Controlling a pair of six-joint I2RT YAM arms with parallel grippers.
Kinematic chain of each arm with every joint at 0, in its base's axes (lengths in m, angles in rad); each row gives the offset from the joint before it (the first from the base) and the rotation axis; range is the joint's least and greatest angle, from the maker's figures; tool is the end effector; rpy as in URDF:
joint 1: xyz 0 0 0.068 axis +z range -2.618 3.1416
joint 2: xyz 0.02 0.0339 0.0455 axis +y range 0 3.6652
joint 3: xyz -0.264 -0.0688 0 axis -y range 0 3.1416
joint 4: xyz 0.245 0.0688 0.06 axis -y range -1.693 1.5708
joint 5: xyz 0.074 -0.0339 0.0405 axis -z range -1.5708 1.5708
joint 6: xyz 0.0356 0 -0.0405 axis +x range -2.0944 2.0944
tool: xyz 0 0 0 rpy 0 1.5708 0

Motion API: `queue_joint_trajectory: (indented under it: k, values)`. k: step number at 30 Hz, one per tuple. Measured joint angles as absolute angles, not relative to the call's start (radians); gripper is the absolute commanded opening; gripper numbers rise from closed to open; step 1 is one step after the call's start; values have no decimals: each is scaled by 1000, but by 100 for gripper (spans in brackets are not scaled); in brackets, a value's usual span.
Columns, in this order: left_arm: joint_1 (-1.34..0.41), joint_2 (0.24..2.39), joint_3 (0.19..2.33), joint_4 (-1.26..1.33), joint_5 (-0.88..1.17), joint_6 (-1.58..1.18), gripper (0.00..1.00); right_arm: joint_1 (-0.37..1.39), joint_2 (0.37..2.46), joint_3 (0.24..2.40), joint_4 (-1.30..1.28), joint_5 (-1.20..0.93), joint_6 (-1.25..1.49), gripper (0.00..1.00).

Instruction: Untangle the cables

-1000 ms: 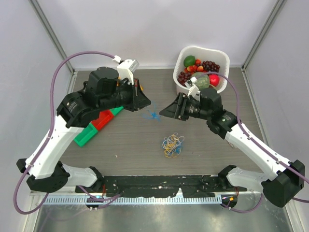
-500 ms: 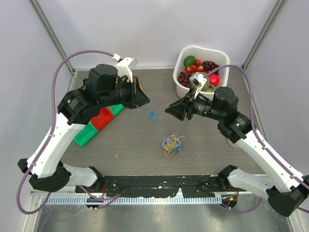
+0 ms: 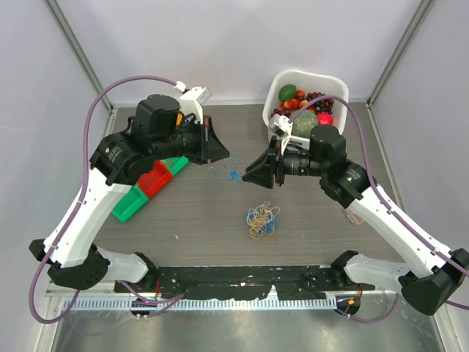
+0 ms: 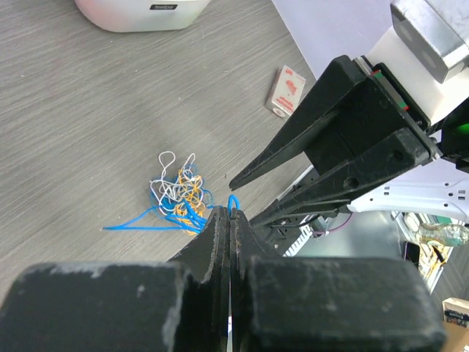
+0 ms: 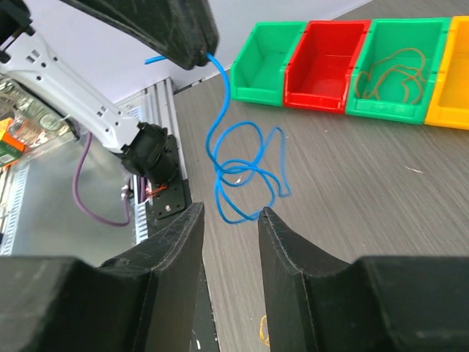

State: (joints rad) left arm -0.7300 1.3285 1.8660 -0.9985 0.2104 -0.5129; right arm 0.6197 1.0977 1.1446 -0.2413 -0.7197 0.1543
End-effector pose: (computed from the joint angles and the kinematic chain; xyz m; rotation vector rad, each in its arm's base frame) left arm 0.1693 -0.1615 0.4984 0.3753 2.1364 -0.9670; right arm 0.1822 0.1588 0.4005 -0.9512 1.6133 1.1786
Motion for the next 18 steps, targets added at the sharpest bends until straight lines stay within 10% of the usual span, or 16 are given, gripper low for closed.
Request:
queue_joint_trajectory:
  k: [13,18]
  values:
    - [-718,1331,1866,-984,274,-511,0,660,1157,1155,-241,-776,157,36]
    - [-718,1331,1866,-984,285,-511,0,671,1159,1156,-236,-780,167,16]
